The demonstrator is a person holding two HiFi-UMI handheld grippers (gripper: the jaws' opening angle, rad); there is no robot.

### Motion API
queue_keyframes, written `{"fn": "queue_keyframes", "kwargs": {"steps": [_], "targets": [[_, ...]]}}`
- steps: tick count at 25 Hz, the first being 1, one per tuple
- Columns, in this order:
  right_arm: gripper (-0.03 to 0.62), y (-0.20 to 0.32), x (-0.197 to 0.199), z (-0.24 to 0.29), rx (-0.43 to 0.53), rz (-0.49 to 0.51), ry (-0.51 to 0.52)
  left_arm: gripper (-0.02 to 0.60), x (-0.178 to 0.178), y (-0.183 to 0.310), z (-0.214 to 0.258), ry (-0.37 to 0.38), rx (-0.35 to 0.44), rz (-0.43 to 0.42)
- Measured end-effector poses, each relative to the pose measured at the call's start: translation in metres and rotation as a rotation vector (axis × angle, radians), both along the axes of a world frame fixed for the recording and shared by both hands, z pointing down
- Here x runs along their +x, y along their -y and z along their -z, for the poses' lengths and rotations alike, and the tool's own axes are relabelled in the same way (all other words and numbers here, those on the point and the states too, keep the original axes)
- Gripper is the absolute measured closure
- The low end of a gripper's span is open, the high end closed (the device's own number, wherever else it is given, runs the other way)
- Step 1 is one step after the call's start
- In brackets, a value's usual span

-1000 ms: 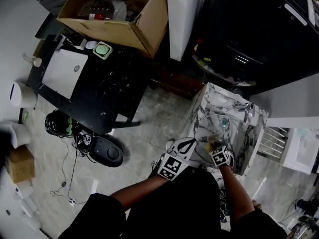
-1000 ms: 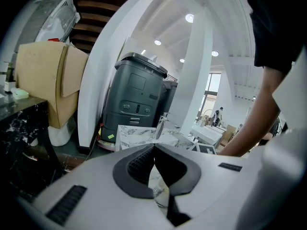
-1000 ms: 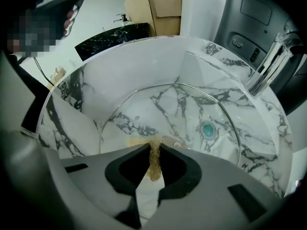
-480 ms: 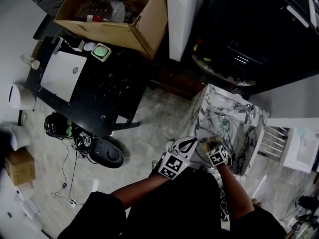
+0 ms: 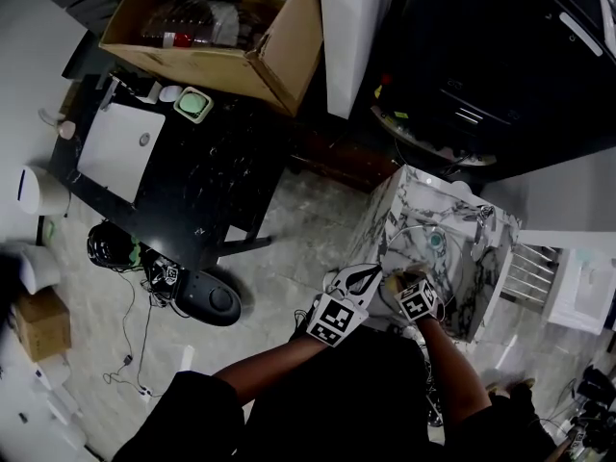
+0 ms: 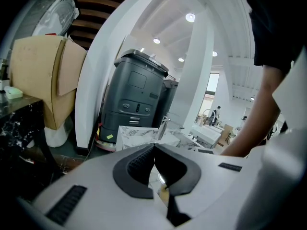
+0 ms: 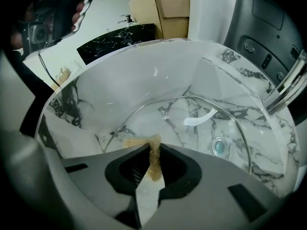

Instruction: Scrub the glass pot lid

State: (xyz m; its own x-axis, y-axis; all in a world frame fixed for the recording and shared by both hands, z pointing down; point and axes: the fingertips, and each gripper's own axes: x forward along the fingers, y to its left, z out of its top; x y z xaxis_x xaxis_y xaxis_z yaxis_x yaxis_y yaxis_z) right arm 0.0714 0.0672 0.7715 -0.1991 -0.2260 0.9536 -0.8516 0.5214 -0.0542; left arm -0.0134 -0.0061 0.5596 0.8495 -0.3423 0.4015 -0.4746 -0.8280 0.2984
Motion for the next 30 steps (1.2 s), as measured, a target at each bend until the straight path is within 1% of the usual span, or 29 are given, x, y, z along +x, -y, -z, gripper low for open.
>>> {"fn": "queue_keyframes", "kwargs": {"steps": [5,11,19,30], "targets": [[0.530,0.005,0.000,-0.006,-0.005,0.001,0.001,0.566,0.002,0.005,-0.002,0.000,-0.005,0.000],[0.530,0.022,-0.004,-0.004,0.002,-0.029,0.020,0.566,0.006,0.012,-0.001,-0.015,-0.015,-0.007],[0.530,0.036,-0.003,-0.009,0.020,-0.070,0.051,0.565,0.014,0.013,-0.006,0.006,-0.021,-0.022],[0.530,0.048,0.004,-0.013,0.035,-0.096,0.075,0.566,0.024,0.013,-0.009,0.026,-0.027,-0.028]]}}
